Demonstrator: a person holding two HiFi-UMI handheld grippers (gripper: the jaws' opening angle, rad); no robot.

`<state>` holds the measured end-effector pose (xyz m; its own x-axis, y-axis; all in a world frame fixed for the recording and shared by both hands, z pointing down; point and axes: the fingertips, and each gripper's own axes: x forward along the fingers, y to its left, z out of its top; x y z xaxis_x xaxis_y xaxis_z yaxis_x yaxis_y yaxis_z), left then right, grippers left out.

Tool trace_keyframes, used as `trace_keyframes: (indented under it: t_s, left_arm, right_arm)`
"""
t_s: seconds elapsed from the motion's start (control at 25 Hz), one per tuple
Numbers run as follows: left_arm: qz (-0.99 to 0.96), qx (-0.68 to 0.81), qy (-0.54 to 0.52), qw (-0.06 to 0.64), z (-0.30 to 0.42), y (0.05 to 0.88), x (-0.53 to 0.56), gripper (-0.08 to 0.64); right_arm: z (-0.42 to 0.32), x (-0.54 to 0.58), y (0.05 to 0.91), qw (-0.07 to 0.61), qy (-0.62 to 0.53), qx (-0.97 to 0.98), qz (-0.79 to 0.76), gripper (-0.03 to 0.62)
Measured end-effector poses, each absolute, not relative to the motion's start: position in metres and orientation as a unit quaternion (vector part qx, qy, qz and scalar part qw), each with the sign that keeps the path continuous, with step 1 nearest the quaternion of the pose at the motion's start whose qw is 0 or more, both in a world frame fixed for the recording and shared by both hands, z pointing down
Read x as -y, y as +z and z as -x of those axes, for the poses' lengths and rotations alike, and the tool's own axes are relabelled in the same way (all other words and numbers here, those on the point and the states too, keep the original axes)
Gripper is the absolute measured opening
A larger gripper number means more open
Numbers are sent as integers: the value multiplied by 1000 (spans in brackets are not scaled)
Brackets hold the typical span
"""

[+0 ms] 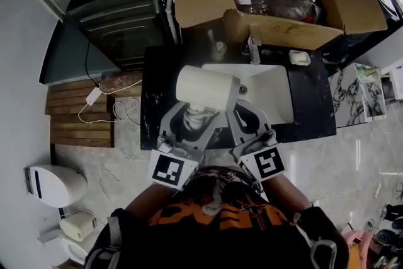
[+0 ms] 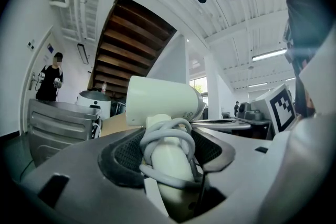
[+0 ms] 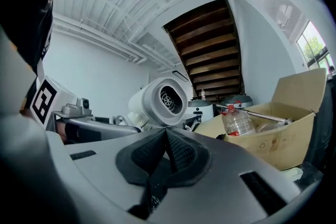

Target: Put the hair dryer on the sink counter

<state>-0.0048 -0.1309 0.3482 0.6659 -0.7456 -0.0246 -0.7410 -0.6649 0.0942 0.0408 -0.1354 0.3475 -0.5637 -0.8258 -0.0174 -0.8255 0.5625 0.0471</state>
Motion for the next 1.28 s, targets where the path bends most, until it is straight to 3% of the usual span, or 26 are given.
trace_keyframes:
  t_s: [0.4,1.28]
  left_arm:
    - [-906,420,-34,43,52,357,166,284]
    - [-890,453,-12,59,85,386,179,284]
  right_arm:
    - [7,169,357,12,-28,893,-449,14]
    - [25,182,379,30,-18,903,-428,14]
